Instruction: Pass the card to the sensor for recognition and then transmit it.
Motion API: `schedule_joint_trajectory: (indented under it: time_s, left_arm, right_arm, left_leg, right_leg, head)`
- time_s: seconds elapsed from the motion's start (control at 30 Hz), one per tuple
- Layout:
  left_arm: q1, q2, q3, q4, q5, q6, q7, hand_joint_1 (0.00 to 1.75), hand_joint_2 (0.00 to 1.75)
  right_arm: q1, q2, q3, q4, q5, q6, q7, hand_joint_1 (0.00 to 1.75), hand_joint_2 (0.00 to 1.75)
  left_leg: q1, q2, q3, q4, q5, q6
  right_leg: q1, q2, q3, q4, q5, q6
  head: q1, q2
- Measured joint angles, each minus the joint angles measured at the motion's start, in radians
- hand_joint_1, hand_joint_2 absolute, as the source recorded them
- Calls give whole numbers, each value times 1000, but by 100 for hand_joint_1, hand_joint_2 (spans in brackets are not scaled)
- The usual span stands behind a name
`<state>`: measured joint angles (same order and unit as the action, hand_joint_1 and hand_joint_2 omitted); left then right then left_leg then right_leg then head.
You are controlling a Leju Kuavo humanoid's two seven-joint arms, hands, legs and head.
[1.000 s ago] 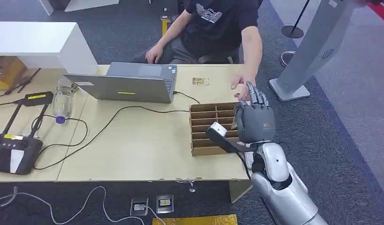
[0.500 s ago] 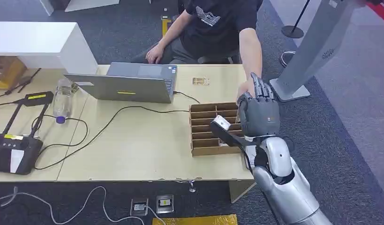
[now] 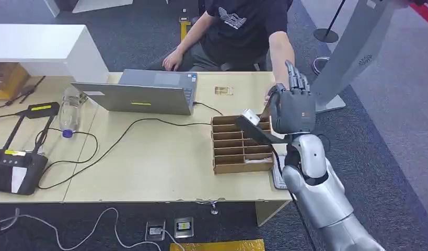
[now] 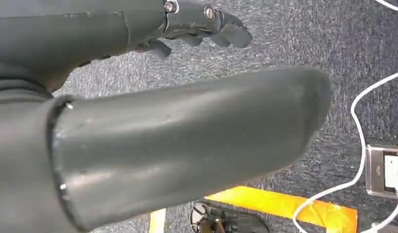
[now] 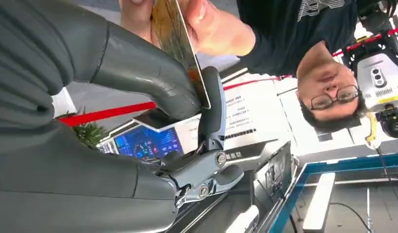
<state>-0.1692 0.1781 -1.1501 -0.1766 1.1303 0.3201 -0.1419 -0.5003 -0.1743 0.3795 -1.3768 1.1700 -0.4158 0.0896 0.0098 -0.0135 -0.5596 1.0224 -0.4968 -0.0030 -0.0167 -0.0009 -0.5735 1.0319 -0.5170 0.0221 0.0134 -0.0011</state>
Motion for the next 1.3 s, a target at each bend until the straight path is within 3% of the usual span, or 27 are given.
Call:
schedule_joint_trajectory:
  time_s: [0.17, 0.2, 0.23, 0.27, 0.6, 0.83, 1.3]
  left_arm:
    - [-3, -2, -5, 0, -5, -3, 0, 0, 0]
    - [-5, -2, -9, 0, -7, -3, 0, 0, 0]
    - [-6, -2, -11, 0, -8, -3, 0, 0, 0]
    - [-6, -2, -12, 0, -8, -3, 0, 0, 0]
    - [-7, -2, -22, 0, -8, -1, 0, 0, 0]
    - [-6, -2, -27, 0, -10, 3, 0, 0, 0]
    - [-5, -8, -28, 0, -3, 17, 0, 0, 0]
  right_arm:
    - [-18, 6, -4, 37, 5, -13, -3, 175, 175]
    - [-21, 6, -6, 44, 6, -15, -3, 10, 175]
    - [-23, 6, -6, 49, 7, -16, -3, 0, 175]
    - [-24, 6, -7, 56, 10, -18, -3, 0, 0]
    - [-24, 6, -19, 114, 30, -39, -3, 0, 0]
    - [-20, 5, -32, 161, 60, -94, -4, 0, 0]
    - [-36, -30, -50, 199, 97, -93, -39, 0, 0]
  left_leg:
    - [0, 0, 0, 0, 0, 0]
    - [0, 0, 0, 0, 0, 0]
    - [0, 0, 0, 0, 0, 0]
    - [0, 0, 0, 0, 0, 0]
    - [0, 0, 0, 0, 0, 0]
    - [0, 0, 0, 0, 0, 0]
    - [0, 0, 0, 0, 0, 0]
  right_leg:
    - [0, 0, 0, 0, 0, 0]
    - [0, 0, 0, 0, 0, 0]
    - [0, 0, 0, 0, 0, 0]
    - [0, 0, 0, 0, 0, 0]
    - [0, 0, 0, 0, 0, 0]
    - [0, 0, -1, 0, 0, 0]
    - [0, 0, -1, 0, 0, 0]
  head:
    - [0, 0]
    - [0, 0]
    - [0, 0]
    - [0, 0]
    - [0, 0]
    - [0, 0]
    - [0, 0]
